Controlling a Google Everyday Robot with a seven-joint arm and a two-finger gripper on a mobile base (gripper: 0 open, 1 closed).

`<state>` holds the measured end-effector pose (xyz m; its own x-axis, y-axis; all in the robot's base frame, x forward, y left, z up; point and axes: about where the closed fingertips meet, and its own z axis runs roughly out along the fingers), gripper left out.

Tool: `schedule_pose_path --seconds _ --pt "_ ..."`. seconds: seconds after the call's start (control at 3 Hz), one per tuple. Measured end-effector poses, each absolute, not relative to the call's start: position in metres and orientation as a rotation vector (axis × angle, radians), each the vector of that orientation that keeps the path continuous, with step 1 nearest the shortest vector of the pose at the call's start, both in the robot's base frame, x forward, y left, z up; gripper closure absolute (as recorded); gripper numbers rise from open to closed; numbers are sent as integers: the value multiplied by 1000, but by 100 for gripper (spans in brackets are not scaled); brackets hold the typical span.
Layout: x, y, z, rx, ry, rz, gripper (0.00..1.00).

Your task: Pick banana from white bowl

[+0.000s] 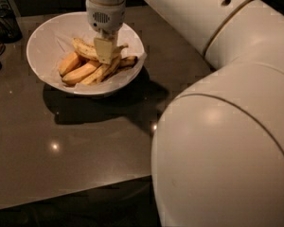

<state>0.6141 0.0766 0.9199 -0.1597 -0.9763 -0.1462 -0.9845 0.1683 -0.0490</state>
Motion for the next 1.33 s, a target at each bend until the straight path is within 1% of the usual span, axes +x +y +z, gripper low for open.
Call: schedule_pose_path --seconds 0.33,0.67,1.33 --pt "614 77 920 -1936 2287 86 100" --pt "617 78 926 -1908 2236 61 100" --pt "597 52 962 -1804 2054 37 100"
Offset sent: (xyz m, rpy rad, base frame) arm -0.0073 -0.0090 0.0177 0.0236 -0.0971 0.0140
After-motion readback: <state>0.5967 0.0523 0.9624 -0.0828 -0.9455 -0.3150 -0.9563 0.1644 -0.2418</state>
